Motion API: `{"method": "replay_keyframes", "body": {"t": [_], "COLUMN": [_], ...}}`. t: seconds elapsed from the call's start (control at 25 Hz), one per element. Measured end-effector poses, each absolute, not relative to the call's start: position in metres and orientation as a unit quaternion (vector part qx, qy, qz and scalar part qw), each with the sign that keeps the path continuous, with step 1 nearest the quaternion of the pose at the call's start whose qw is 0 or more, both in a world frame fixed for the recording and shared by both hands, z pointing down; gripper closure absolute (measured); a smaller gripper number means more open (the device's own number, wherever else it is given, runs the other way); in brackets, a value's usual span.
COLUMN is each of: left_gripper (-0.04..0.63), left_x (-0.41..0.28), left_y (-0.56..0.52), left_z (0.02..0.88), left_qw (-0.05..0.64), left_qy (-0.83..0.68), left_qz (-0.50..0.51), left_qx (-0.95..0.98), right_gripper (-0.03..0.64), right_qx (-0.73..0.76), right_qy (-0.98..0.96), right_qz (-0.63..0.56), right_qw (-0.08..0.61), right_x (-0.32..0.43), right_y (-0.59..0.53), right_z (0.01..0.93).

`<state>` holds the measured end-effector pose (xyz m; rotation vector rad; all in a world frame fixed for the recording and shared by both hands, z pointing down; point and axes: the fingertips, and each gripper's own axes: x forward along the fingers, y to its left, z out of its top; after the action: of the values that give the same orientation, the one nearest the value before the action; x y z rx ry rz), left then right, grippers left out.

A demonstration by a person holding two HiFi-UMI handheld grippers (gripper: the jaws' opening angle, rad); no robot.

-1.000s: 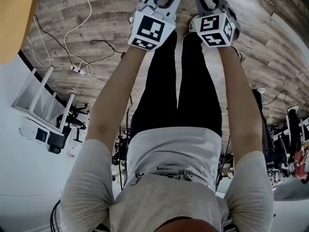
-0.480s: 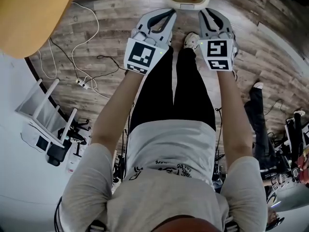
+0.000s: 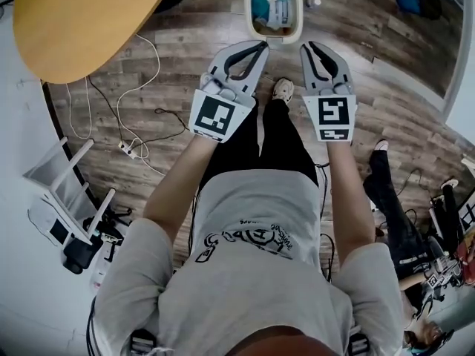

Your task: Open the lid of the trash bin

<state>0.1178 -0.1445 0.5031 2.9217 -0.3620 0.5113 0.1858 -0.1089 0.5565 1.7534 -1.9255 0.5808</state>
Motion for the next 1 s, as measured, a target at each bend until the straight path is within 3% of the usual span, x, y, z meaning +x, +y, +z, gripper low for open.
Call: {"method": "replay_keyframes", "body": {"t": [1.0], "left_gripper": [0.579], "left_x": [0.076], "left_y": [-0.108], "left_z": [0.229], "left_qw": [0.049], "left_qy": [-0.153], "left_qz": [0.053], "left_qx": [0.986], "right_gripper": [0.584], "right_qx": [0.679], "right_qy": [-0.720], "right_qz": [0.109], "right_qw": [0.093], "right_x": [0.168], "right_y": [-0.066], "right_z": [0.251]}}
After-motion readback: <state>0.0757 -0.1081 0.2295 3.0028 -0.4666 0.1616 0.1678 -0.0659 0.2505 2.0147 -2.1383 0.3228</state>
